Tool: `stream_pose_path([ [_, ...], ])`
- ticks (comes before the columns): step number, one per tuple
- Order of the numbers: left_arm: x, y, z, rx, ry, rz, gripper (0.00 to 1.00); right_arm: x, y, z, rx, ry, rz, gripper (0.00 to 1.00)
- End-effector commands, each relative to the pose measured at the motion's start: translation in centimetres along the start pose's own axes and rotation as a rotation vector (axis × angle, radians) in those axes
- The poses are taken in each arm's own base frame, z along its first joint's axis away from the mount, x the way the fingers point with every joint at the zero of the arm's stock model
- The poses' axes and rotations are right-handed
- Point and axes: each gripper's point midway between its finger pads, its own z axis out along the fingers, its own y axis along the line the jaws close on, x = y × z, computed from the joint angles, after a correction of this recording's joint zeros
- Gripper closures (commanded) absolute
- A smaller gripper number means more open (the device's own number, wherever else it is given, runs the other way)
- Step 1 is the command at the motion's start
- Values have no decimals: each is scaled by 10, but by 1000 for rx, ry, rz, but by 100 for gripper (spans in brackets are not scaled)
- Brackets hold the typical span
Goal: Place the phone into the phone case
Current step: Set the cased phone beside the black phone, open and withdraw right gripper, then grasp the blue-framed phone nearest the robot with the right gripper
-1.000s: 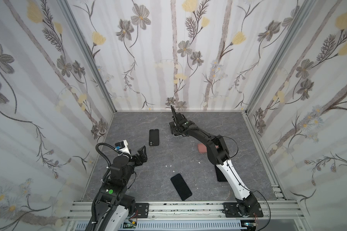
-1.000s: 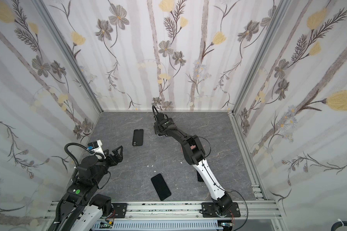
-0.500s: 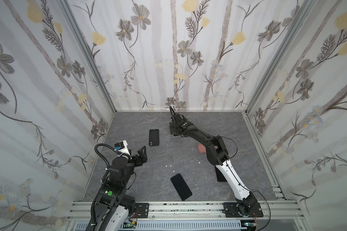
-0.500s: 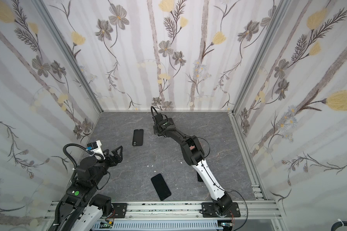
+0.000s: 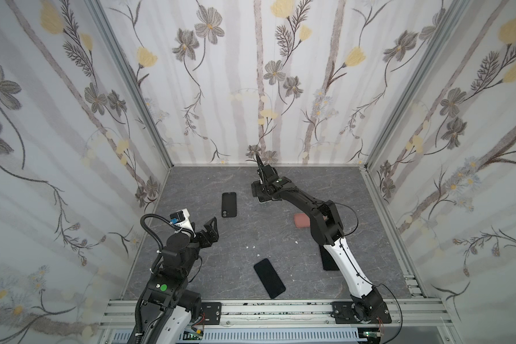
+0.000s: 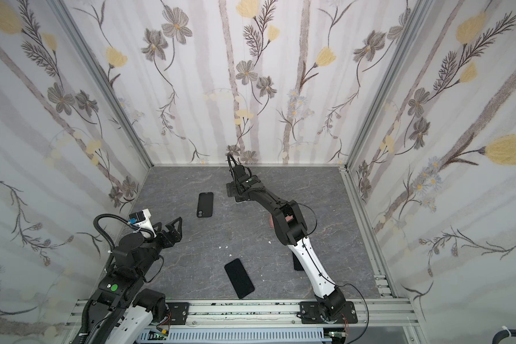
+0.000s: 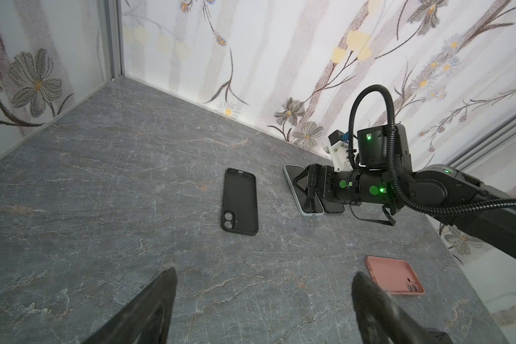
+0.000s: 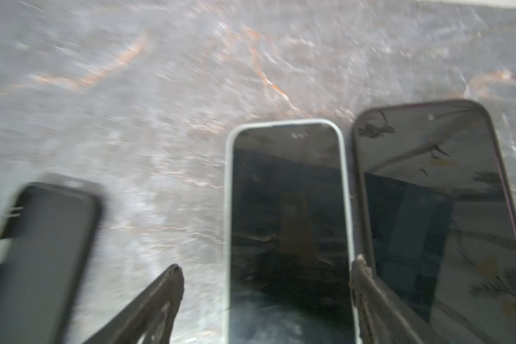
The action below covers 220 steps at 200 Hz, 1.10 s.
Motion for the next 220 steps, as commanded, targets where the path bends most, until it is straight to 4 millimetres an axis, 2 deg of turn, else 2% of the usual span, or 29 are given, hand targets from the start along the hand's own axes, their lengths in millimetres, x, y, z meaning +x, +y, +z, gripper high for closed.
stream_pose_path([
  [1, -8, -1, -2, -4, -30, -7, 9, -39, 18, -42, -67, -81, -16, 12],
  [25, -6, -1, -1, -4, -21, -10, 9, -62, 35, -84, -113, -129, -51, 12],
  [49, -1, -3, 2, 4, 17, -26, 11, -73, 43, -131, -133, -131, -95, 13],
  [65, 8, -9, 8, 24, 80, -41, 13, -70, 41, -160, -136, -120, -121, 13],
  [90, 27, -17, 20, 46, 207, -75, 17, -38, 35, -196, -149, -90, -143, 14],
  [111, 43, -28, 29, 79, 313, -121, 19, -3, 38, -230, -178, -94, -147, 14],
  [136, 60, -44, 35, 110, 416, -154, 20, 68, 39, -251, -175, -41, -170, 13],
  [143, 66, -49, 36, 116, 441, -150, 20, 81, 38, -263, -173, -45, -169, 13],
  [144, 67, -50, 36, 116, 444, -149, 20, 85, 43, -265, -181, -42, -177, 13],
  [148, 70, -52, 36, 121, 455, -144, 20, 103, 44, -267, -176, -21, -185, 13],
  [165, 93, -61, 40, 150, 520, -122, 18, 156, 46, -275, -173, 21, -167, 13],
  [190, 119, -67, 48, 181, 609, -37, 18, 225, 62, -291, -208, 53, -152, 14],
  [208, 124, -69, 51, 171, 664, 32, 18, 275, 69, -292, -184, 129, -225, 12],
  [220, 124, -73, 49, 183, 687, 73, 16, 302, 69, -290, -135, 183, -267, 11],
])
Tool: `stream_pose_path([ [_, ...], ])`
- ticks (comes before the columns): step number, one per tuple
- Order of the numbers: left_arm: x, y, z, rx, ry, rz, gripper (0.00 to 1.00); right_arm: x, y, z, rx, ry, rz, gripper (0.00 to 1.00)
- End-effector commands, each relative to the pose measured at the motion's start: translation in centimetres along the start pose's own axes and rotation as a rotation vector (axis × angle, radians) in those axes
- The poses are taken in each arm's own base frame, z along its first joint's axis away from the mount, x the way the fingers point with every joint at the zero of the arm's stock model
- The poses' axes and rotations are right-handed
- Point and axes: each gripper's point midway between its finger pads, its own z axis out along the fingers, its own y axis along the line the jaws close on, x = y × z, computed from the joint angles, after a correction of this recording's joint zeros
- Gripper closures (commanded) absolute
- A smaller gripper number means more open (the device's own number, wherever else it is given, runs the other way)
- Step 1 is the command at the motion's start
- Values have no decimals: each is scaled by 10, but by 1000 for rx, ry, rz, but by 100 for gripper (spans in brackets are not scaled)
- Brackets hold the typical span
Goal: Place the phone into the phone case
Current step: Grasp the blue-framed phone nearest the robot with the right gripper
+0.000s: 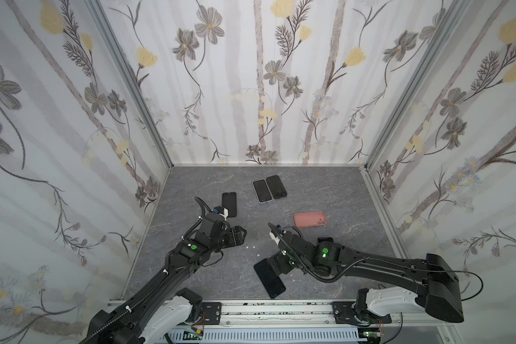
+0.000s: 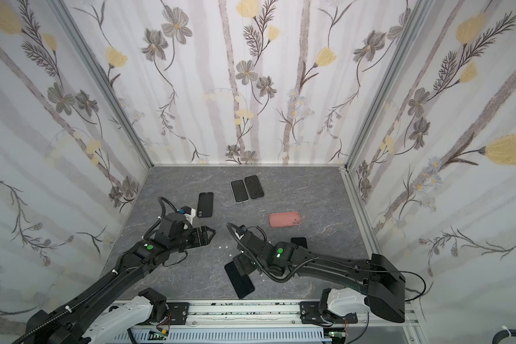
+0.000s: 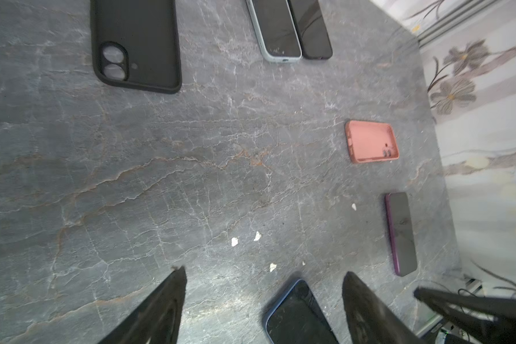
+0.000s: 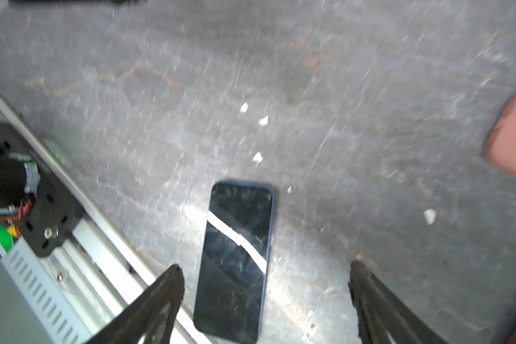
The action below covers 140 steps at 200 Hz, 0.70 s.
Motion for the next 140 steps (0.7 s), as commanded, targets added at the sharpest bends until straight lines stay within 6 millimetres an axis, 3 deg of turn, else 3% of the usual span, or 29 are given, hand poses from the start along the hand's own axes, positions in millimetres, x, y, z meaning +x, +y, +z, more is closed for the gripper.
stream_pose_path([
  [1, -3, -14, -2, 25, 28, 104, 16, 23, 4, 9, 88, 17, 52, 11],
  [17, -4, -17, -6, 37, 18, 144, 15, 46, 14, 16, 126, 61, 11, 9],
  [37, -3, -13, -10, 38, -18, 177, 13, 61, 22, 26, 151, 100, 4, 6],
  [58, 6, -7, -12, 43, -26, 167, 12, 67, 27, 34, 166, 135, 13, 0],
  [92, 9, -15, -21, 87, -62, 191, 11, 68, 35, 39, 154, 156, 32, 0],
  [140, 10, -28, -32, 126, -123, 249, 11, 82, 30, 56, 179, 252, 64, 3],
])
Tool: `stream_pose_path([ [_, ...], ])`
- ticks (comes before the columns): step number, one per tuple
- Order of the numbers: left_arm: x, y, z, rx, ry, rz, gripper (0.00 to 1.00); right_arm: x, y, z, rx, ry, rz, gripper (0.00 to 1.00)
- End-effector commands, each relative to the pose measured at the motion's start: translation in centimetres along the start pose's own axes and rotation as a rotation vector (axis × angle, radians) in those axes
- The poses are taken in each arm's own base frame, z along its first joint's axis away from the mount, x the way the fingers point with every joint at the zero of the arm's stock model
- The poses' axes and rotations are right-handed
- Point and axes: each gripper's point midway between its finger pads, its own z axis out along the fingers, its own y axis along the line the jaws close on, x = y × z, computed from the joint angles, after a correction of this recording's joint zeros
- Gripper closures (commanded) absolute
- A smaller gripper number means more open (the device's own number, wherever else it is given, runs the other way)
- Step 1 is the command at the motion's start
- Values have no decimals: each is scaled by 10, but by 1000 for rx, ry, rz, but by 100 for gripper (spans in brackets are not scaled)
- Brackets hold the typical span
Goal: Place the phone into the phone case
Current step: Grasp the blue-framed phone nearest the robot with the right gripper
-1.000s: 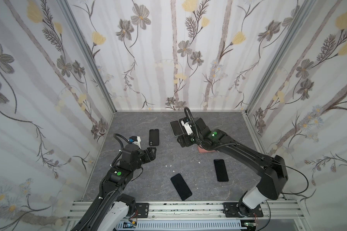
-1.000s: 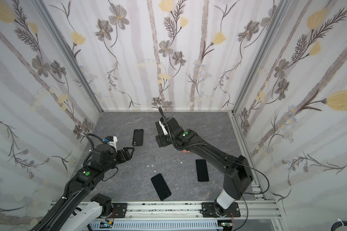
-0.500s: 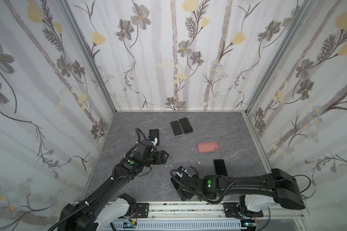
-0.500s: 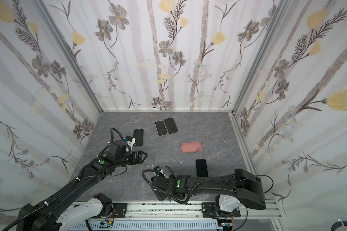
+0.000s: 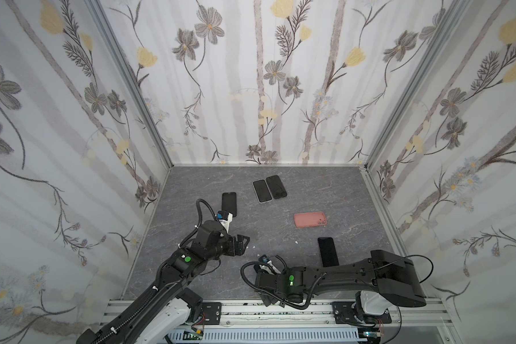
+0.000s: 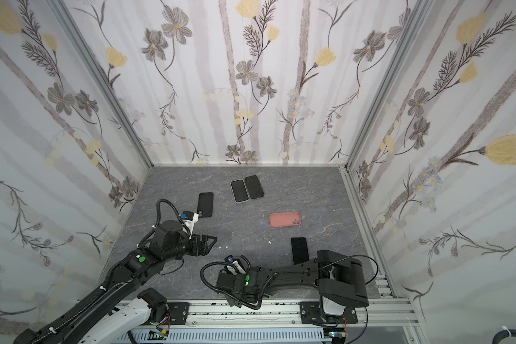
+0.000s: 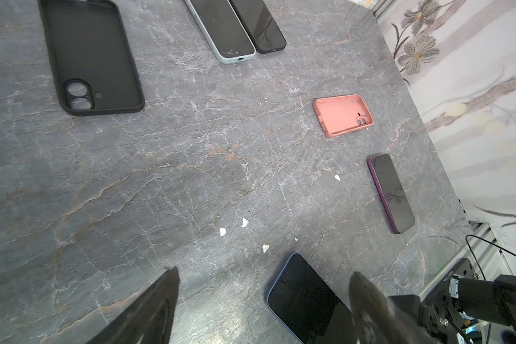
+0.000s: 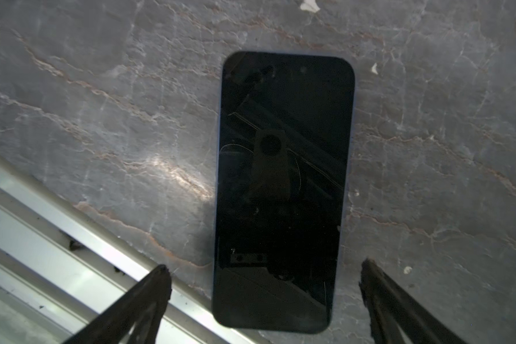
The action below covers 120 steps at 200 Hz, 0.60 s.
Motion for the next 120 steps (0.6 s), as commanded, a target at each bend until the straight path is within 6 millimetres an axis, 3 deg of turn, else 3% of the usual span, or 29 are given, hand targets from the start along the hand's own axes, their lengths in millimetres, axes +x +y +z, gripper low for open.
stream_pose_path([
  [1, -9, -6, -3, 15, -56, 42, 11, 5, -2, 6, 10, 44, 33, 3],
  [44, -9, -8, -3, 12, -65, 67, 11, 13, -5, 19, 34, 116, 17, 7],
  [86, -10, -2, -1, -21, -71, 71, 11, 11, -8, 26, 4, 151, 6, 34],
  [120, -16, 4, -5, -57, -104, 70, 11, 3, -20, 30, 15, 152, -10, 39],
])
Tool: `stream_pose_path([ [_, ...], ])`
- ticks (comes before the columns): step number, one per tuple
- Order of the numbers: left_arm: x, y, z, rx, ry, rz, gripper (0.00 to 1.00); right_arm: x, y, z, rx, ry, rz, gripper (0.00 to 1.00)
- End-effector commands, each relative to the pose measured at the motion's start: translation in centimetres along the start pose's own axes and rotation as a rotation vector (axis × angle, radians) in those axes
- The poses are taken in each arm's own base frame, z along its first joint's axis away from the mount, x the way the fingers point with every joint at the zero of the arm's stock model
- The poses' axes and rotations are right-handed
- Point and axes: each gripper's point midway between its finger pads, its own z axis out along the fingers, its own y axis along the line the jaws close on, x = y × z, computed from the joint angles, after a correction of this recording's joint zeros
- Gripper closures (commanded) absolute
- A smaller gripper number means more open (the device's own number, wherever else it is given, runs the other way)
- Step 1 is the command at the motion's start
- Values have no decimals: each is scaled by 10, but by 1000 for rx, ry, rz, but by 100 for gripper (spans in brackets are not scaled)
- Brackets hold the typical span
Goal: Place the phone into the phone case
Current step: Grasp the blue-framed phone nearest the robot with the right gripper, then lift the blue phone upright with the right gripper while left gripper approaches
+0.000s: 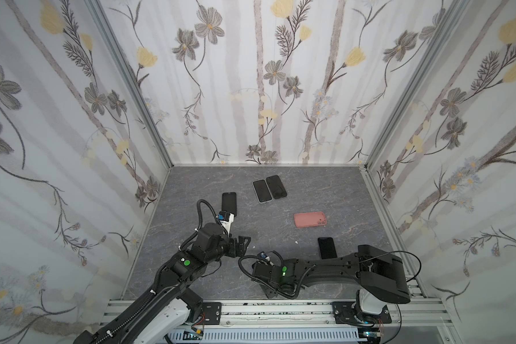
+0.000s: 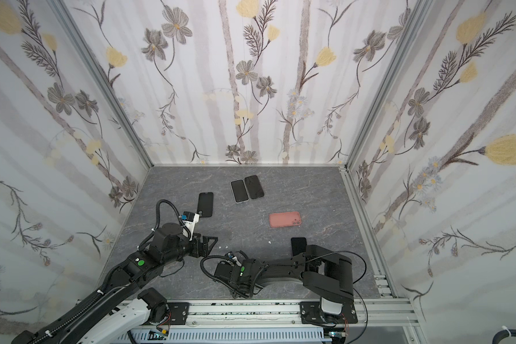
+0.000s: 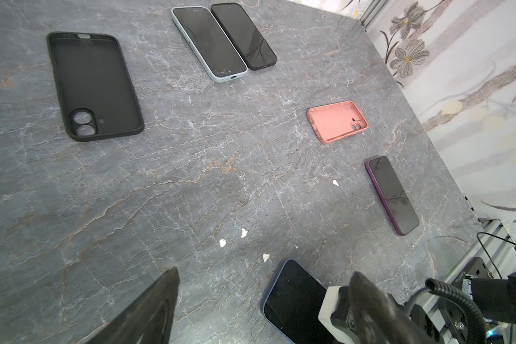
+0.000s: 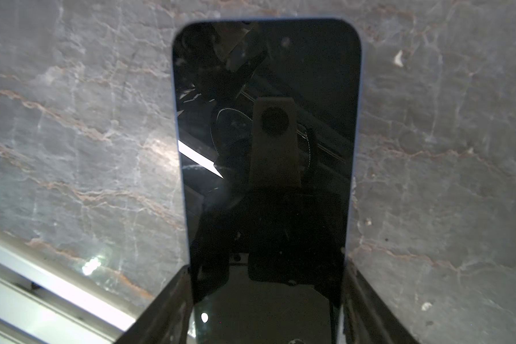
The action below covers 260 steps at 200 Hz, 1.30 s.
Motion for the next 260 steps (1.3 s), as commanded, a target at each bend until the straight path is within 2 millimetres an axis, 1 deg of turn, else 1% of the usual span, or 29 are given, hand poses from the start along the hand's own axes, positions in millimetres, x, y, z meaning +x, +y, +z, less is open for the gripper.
stream_pose_path([
  [1, -10, 5, -2, -34, -52, 14, 11, 5, -13, 7, 25, 44, -26, 39],
  [18, -13, 9, -4, -57, -69, 8, 11, -3, -19, 5, 38, 24, -44, 40],
  [39, -14, 12, -3, -73, -75, 11, 11, -19, -25, 0, 50, -37, -79, 41],
  [65, -12, 17, -1, -101, -62, 12, 11, -37, -34, -7, 67, -119, -128, 42],
  [101, -11, 18, 2, -107, -58, 8, 10, -55, -38, -16, 59, -213, -198, 43],
  [127, -7, 16, 10, -86, -41, 5, 9, -62, -30, -22, 5, -267, -233, 44],
  [139, -3, 15, 16, -73, -20, 3, 9, -62, -29, -19, -10, -276, -245, 44],
  [141, -3, 14, 17, -72, -18, 2, 9, -65, -27, -26, -24, -297, -243, 44],
  [144, -2, 14, 19, -69, -11, 1, 9, -67, -26, -29, -31, -311, -242, 44],
  [176, 9, 15, 30, -79, 73, -9, 9, -74, -24, -39, -69, -390, -248, 45],
  [198, 10, 11, 32, -53, 94, -16, 8, -77, -26, -45, -86, -442, -248, 45],
  [204, 10, 9, 32, -44, 94, -18, 8, -82, -24, -50, -97, -470, -247, 45],
  [206, 11, 9, 32, -41, 97, -18, 8, -76, -28, -45, -90, -459, -252, 45],
  [210, 11, 8, 31, -33, 98, -21, 8, -74, -29, -45, -91, -464, -259, 45],
  [236, 9, -6, 29, 50, 104, -32, 7, -77, -30, -55, -112, -534, -276, 45],
  [260, 10, -13, 29, 99, 123, -39, 7, -77, -30, -62, -136, -583, -283, 46],
])
